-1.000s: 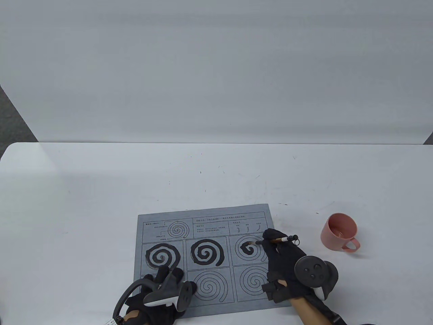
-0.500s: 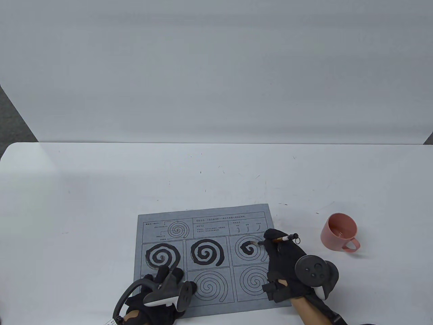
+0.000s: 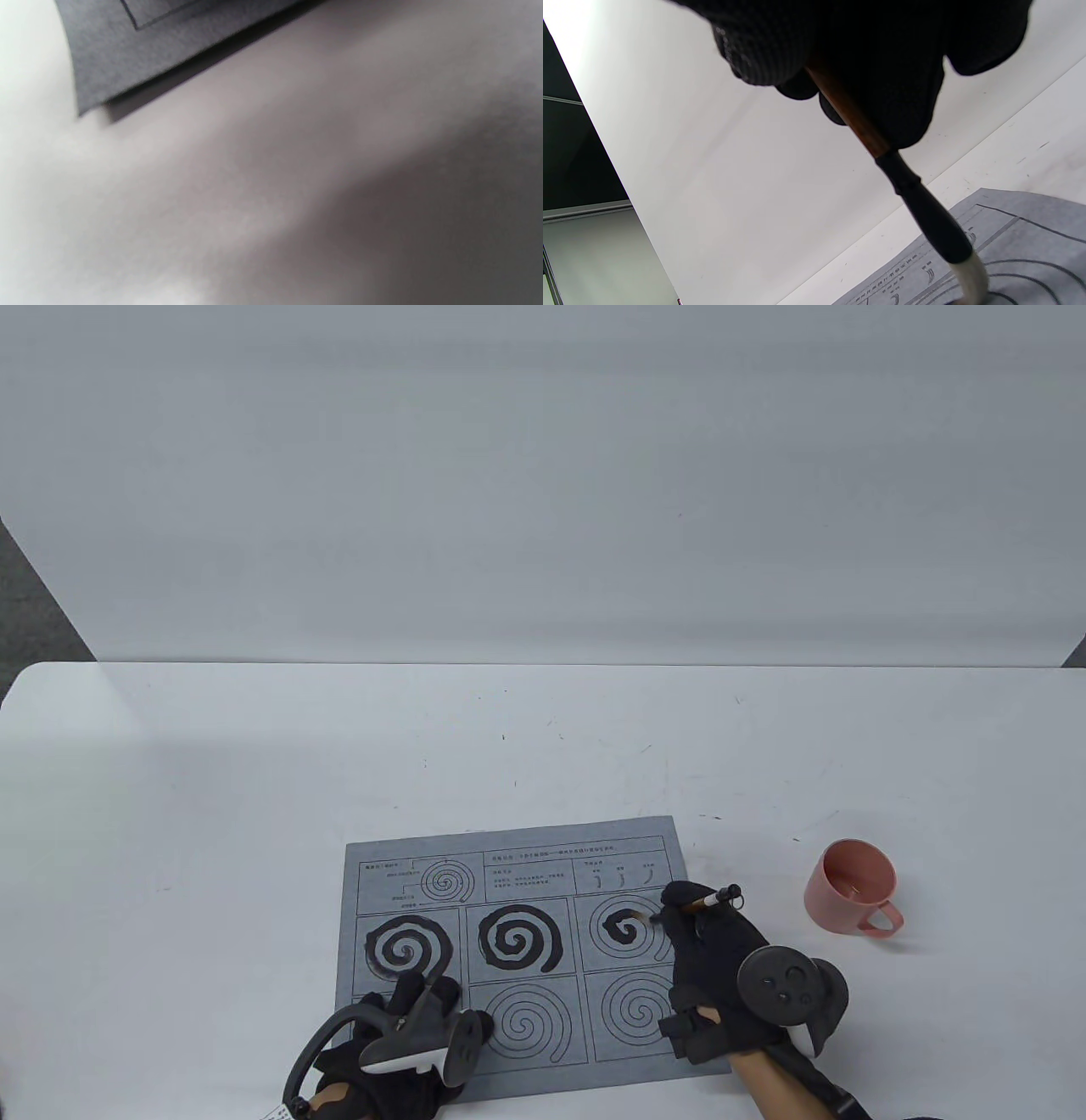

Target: Trace patterns on water writing practice cloth with Chinese brush

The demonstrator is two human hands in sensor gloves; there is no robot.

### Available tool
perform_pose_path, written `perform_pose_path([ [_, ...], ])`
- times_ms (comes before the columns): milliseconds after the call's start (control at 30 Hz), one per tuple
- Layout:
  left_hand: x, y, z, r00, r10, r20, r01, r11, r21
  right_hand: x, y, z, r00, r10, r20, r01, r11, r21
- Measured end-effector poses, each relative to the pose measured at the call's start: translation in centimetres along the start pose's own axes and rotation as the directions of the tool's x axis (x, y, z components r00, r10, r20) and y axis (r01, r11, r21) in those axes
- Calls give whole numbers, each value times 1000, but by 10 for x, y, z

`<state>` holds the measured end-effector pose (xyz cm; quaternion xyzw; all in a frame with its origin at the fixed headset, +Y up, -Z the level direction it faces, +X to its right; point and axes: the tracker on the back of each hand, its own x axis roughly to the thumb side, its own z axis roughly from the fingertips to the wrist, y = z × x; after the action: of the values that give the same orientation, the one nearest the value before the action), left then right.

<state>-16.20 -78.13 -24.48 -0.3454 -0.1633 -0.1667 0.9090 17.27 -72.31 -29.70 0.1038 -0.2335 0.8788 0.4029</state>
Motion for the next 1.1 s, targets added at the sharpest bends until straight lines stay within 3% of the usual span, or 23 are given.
perform_pose_path([
  [1100,0,0,0,1000,0,0,0,1000,0,0,1,1,1000,4,6,-4,1000,-6],
])
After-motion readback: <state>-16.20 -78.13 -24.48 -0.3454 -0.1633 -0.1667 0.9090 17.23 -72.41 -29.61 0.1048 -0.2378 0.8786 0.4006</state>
